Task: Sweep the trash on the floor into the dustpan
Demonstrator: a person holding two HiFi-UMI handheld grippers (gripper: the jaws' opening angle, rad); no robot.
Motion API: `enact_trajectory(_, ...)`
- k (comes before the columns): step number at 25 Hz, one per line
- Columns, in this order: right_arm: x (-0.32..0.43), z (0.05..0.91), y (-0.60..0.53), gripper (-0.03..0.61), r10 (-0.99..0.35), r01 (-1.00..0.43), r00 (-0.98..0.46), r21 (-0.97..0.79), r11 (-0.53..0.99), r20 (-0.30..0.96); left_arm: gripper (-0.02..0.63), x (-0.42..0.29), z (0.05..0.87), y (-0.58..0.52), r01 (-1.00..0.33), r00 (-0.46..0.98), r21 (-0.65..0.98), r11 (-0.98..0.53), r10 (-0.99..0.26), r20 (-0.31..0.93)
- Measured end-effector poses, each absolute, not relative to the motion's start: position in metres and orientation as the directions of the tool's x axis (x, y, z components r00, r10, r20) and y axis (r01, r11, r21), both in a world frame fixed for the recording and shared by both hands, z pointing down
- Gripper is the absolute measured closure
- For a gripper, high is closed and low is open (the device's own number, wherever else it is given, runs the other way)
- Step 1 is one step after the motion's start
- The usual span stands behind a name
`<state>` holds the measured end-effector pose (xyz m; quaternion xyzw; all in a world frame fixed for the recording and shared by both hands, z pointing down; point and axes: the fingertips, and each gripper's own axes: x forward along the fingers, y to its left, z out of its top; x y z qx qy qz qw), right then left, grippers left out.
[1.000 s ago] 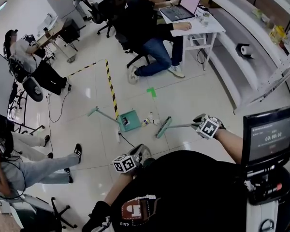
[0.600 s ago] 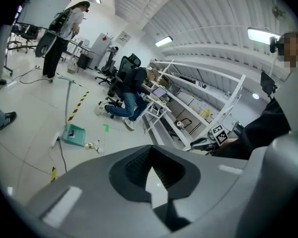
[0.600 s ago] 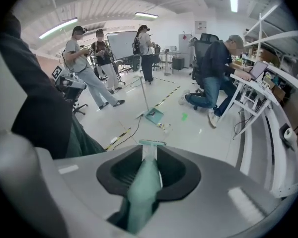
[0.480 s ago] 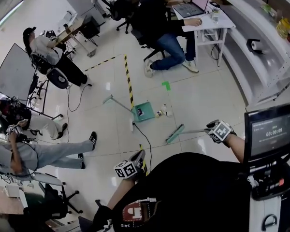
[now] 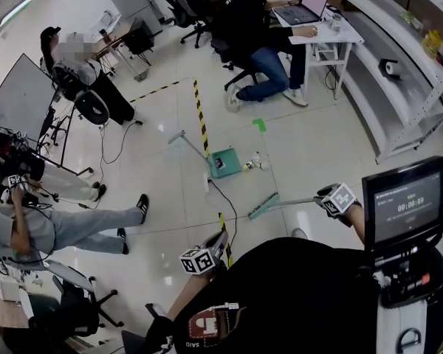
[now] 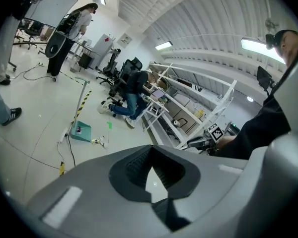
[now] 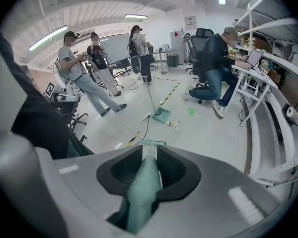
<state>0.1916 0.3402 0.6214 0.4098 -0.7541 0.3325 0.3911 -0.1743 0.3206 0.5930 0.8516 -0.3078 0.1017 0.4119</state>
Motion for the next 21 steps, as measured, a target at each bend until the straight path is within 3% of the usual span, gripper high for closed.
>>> enact_trajectory(8,0.141,0.606,0.375,0.491,-0.377,-0.909,-0.289,-0.128,0.396,0.88,0.615,-0.237,0.597,0.341,-0.57,0.819,0.653,-0.498,-0.406,0.406)
enact_trajectory(21,0.181,0.589,0.409,0.491,-0.374,-0.891,-0.313,-0.134,0.434,0.873,0.615,-0.184,0.572,0.365,-0.567,0.81,0.676,-0.471,-0.469,0.353)
